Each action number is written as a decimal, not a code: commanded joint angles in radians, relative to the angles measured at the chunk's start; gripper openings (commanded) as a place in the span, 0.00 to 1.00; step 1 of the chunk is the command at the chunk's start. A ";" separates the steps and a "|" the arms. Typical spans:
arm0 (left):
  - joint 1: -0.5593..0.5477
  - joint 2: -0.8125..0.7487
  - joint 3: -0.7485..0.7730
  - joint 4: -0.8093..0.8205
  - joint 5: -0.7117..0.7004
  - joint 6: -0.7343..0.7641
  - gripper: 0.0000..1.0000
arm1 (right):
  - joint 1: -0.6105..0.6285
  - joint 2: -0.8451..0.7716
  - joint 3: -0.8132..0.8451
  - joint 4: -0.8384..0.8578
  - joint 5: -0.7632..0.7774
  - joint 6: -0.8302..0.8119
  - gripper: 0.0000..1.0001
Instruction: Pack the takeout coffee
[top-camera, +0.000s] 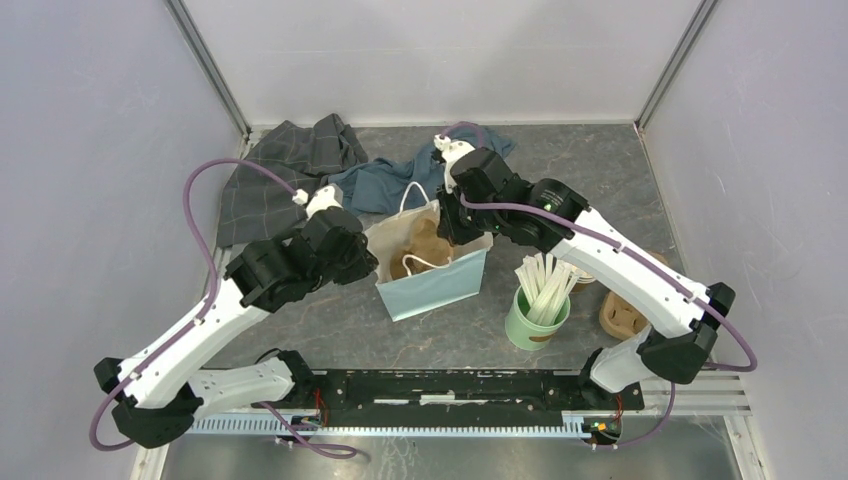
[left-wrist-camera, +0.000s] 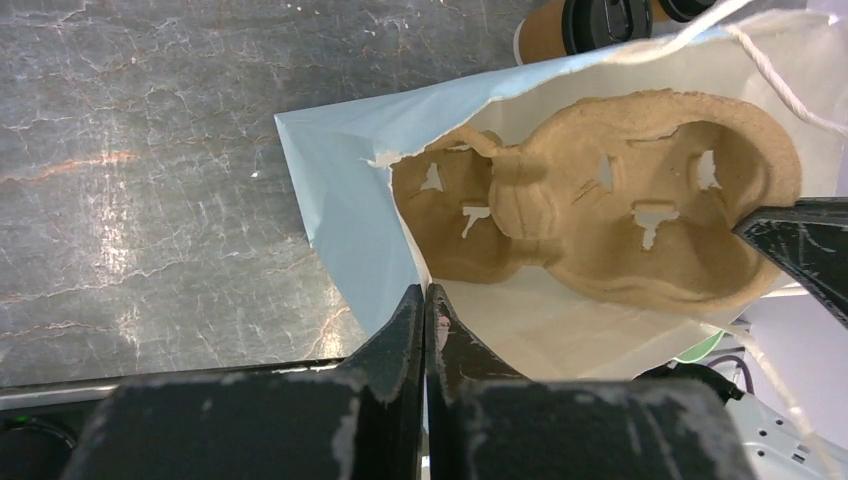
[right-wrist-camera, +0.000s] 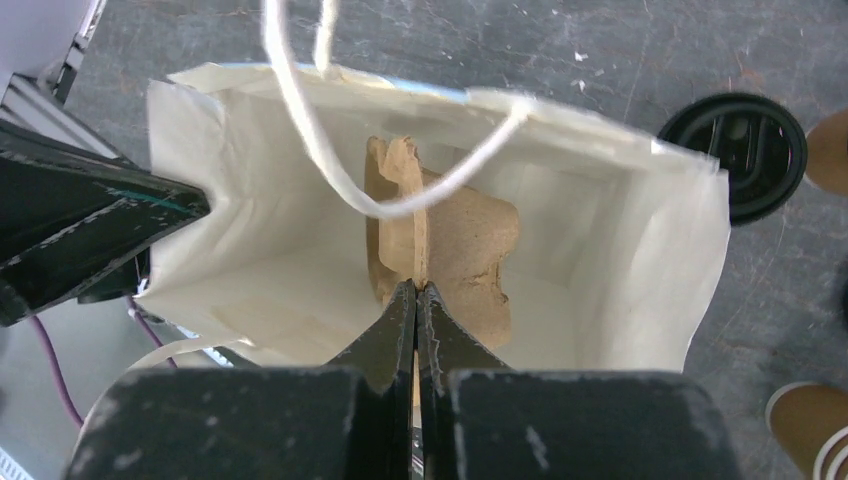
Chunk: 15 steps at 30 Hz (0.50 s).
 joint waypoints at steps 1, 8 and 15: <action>0.000 0.032 0.032 0.023 0.024 0.077 0.02 | -0.023 -0.058 -0.099 0.085 0.055 0.119 0.00; 0.000 0.045 0.018 0.048 0.073 0.076 0.02 | -0.050 -0.115 -0.284 0.261 0.061 0.167 0.00; 0.000 0.062 0.038 0.028 0.056 0.094 0.02 | -0.060 -0.062 -0.301 0.288 0.016 0.131 0.00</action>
